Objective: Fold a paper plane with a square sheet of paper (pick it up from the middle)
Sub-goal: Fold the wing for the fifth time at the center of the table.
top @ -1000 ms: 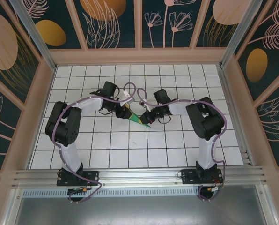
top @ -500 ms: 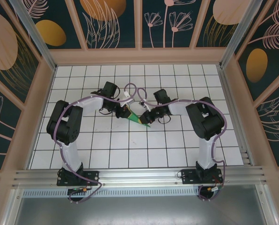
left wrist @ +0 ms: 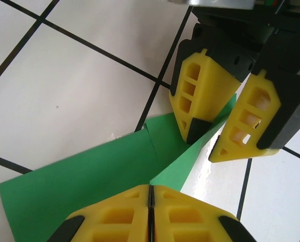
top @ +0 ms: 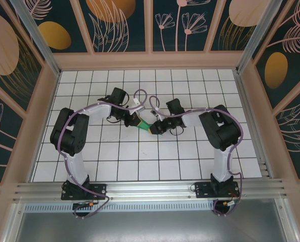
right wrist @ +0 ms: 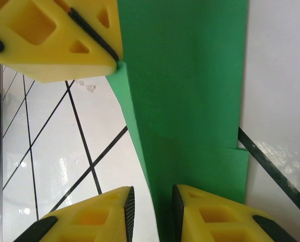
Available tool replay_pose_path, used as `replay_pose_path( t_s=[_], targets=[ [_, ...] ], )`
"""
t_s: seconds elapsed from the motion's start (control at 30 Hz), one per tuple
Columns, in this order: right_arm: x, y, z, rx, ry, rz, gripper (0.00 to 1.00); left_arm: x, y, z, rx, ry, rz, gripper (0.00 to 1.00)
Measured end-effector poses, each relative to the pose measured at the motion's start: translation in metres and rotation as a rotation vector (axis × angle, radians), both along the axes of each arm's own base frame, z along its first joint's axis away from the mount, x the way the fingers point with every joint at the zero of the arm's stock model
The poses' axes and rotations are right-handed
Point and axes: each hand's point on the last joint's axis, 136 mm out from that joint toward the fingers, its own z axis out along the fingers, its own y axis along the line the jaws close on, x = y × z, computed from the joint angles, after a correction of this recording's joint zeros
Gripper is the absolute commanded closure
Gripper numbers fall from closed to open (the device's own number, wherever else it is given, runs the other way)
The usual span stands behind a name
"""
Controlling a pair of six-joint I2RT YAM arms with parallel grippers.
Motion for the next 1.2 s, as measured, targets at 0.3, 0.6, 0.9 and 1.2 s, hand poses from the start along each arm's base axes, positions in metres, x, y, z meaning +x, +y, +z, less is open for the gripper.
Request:
replay_pose_path(
  t_s=[0.3, 0.6, 0.9, 1.2],
  targets=[
    [0.007, 0.000, 0.002, -0.002, -0.077, -0.054, 0.67, 0.000, 0.000, 0.001, -0.001, -0.001, 0.000, 0.93],
    [0.009, 0.001, 0.024, 0.031, -0.222, -0.083, 0.67, 0.002, 0.001, 0.003, -0.009, 0.005, 0.003, 0.94],
    [0.009, 0.013, 0.031, 0.043, -0.290, -0.041, 0.66, 0.004, 0.002, 0.007, -0.017, 0.008, 0.005, 0.95],
    [0.020, 0.018, 0.020, 0.012, -0.327, -0.034, 0.66, 0.005, 0.001, 0.013, -0.031, 0.017, 0.003, 0.96]
  ],
)
